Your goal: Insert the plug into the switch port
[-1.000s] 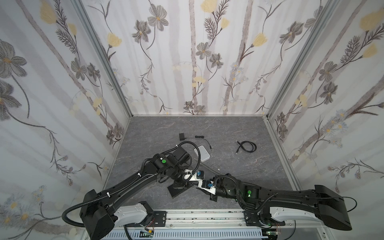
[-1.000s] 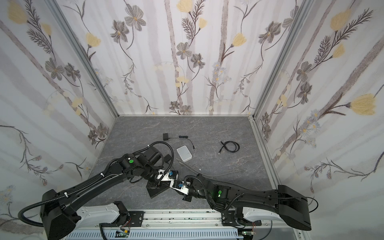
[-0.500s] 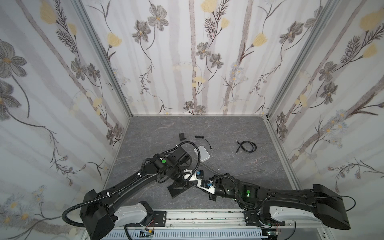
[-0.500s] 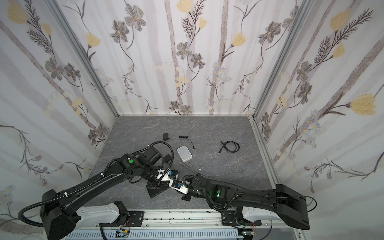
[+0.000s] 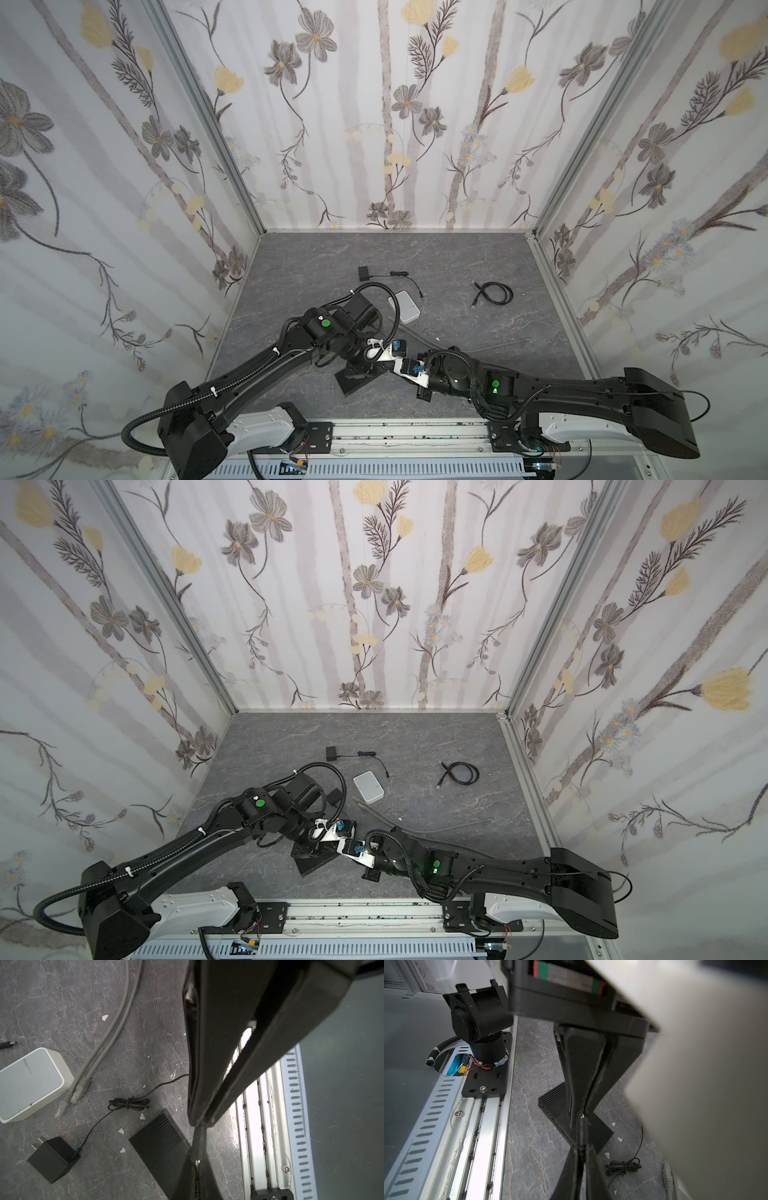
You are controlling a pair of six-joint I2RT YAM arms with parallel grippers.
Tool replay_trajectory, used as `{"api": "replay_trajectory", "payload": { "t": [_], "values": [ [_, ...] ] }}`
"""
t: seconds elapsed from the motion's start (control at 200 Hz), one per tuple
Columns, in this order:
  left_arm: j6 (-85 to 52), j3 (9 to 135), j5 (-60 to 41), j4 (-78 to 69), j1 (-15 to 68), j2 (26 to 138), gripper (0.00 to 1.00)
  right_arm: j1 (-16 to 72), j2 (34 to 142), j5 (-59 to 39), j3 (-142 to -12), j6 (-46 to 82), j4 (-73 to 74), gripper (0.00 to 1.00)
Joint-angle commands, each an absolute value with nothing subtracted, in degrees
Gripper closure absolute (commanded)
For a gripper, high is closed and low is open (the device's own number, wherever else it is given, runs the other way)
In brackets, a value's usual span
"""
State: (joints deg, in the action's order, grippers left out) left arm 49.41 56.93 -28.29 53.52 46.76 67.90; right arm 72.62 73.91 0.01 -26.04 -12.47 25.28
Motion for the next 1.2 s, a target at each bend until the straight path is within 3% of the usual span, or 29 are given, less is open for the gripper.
{"api": "replay_trajectory", "payload": {
  "t": [0.0, 0.09, 0.17, 0.245, 0.47, 0.829, 0.999, 1.194],
  "values": [
    [53.6, 57.2, -34.6, 52.7, 46.8, 67.4, 1.00, 72.4, 74.1, 3.6, -26.6, -9.0, 27.0, 0.97],
    [54.1, 57.5, -36.0, 53.3, 46.8, 67.2, 1.00, 72.4, 73.7, 4.8, -26.5, -8.2, 27.0, 1.00],
    [53.8, 57.5, -35.8, 52.7, 46.9, 66.7, 0.58, 72.0, 72.4, 5.9, -25.4, -7.1, 27.9, 1.00],
    [53.1, 56.5, -34.1, 50.9, 46.8, 65.3, 0.38, 70.7, 70.2, 6.2, -23.8, -6.3, 28.4, 1.00],
    [51.5, 53.6, -27.2, 48.2, 46.7, 64.6, 0.34, 62.1, 59.2, 6.3, -15.2, 0.1, 27.7, 1.00],
    [40.1, 57.7, -18.5, 48.4, 46.0, 82.8, 0.18, 59.4, 38.6, 8.9, -4.2, 3.9, 24.5, 1.00],
    [37.5, 61.6, -16.2, 52.4, 45.2, 93.4, 0.22, 59.4, 38.7, 9.3, -4.0, 4.6, 24.6, 1.00],
    [36.4, 62.9, -15.4, 54.1, 44.0, 97.5, 0.22, 59.5, 42.4, 8.7, -5.0, 4.0, 25.0, 1.00]
  ]
}}
